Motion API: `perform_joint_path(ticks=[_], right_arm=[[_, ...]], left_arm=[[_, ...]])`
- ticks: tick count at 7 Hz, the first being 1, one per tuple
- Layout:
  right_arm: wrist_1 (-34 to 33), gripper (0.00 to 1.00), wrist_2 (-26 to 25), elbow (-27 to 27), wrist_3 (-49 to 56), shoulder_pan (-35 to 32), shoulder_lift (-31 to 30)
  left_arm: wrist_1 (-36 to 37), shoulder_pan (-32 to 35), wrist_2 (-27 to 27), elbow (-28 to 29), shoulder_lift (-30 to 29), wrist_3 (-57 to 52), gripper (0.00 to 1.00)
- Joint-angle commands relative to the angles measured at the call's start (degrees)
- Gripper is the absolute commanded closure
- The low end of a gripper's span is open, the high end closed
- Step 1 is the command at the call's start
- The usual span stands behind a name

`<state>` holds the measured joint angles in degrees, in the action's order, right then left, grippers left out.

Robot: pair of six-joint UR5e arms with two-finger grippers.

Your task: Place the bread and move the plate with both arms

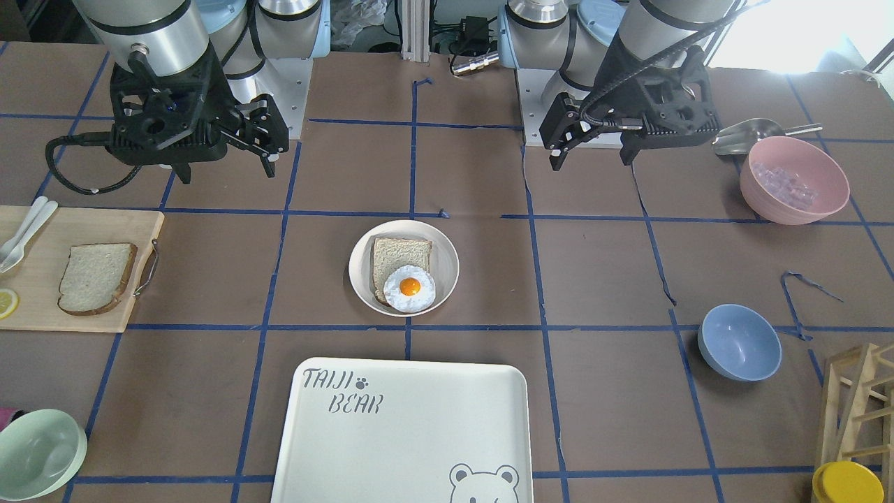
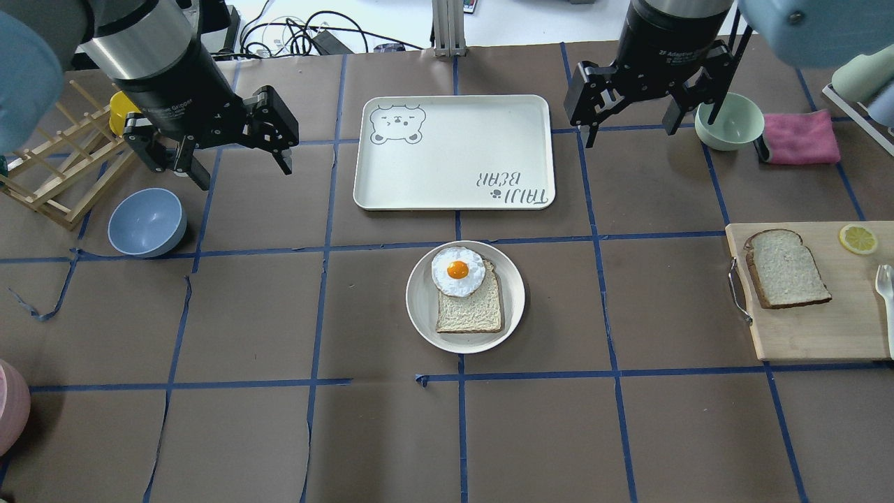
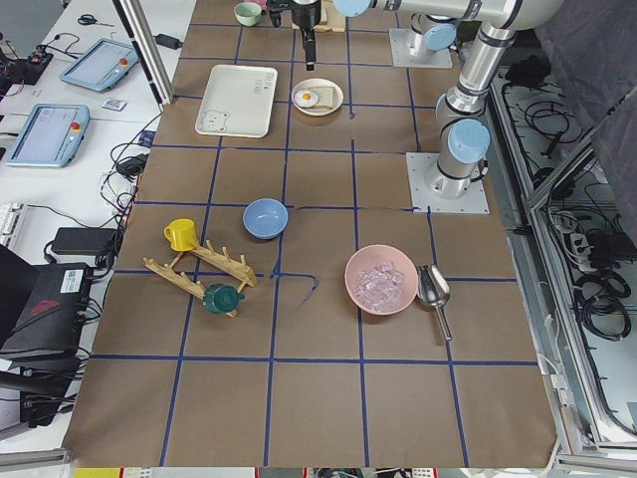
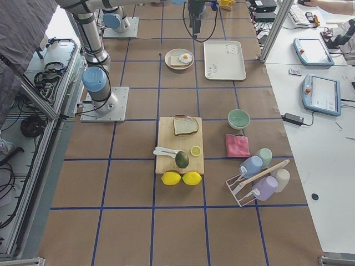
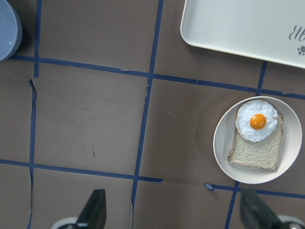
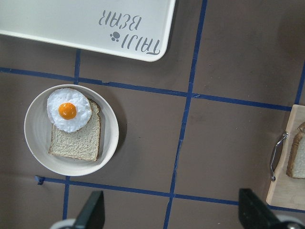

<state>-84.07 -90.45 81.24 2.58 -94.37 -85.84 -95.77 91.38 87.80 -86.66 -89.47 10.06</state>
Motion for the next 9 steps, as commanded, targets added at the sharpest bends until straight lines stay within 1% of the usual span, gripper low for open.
perform_joint_path(ticks=[1, 4, 5, 9], right_arm=[[-0.1, 0.00, 0.0, 0.5, -0.3, 0.2, -0.4], [-0.4, 0.00, -1.0, 0.9, -0.6, 1.1, -0.6], [0.2, 0.00, -1.0, 1.1, -1.9, 1.1, -0.6], [0.2, 0.00, -1.1, 1.1, -1.2, 1.3, -0.6]], left_arm=[[0.1, -0.1, 0.0, 0.0, 0.0, 0.0, 0.00], [0.0, -0.1, 0.0, 0.0, 0.0, 0.1, 0.00], [0.0, 0.0, 0.0, 0.0, 0.0, 0.1, 0.00], [0.1, -0.1, 0.0, 0.0, 0.0, 0.1, 0.00]])
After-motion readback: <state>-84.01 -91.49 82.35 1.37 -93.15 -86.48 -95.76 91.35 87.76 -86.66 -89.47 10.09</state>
